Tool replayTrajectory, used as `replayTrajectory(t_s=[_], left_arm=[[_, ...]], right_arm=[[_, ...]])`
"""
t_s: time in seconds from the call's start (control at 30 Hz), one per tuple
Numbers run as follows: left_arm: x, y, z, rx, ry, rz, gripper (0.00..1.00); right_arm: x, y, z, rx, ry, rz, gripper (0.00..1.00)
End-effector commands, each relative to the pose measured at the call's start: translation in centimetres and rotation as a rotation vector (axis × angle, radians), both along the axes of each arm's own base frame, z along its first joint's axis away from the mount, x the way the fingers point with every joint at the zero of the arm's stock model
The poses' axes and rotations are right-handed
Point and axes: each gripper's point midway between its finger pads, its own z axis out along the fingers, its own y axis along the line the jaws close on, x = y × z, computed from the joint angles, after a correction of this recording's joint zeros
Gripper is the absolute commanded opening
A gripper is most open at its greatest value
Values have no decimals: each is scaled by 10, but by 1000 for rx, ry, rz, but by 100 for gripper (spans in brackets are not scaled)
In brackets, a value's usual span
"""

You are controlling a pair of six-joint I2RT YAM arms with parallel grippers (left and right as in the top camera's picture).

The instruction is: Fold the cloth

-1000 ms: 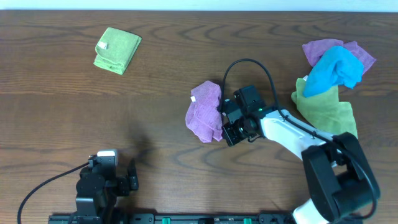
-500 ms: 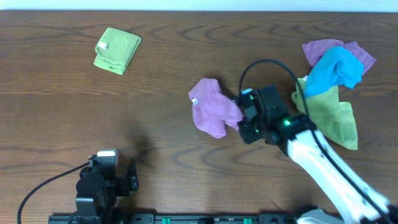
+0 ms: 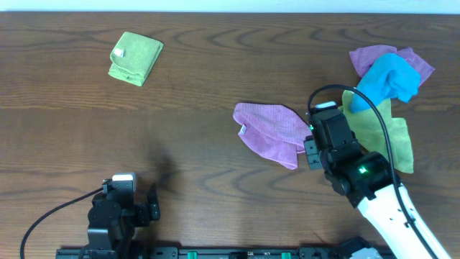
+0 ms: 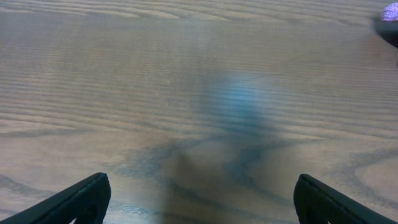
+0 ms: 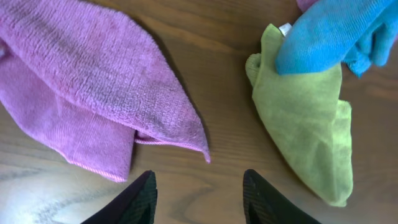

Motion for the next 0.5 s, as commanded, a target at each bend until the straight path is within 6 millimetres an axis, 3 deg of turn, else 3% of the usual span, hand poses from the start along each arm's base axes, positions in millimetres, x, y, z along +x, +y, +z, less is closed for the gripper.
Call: replayTrajectory(t_s=[0.0,0.2,0.3,0.47], left_arm=[[0,1,2,16,-9,-3,95],[0,1,2,16,-9,-3,95],[0,1,2,16,-9,-3,95],[0,1,2,16,-9,-3,95]], right_arm=[[-2,15,-3,109,15,2,46],[-6,87,0,441,85,221,39],[6,105,-4,494,86,271,41],[32,123,-30,452,89,385,44]])
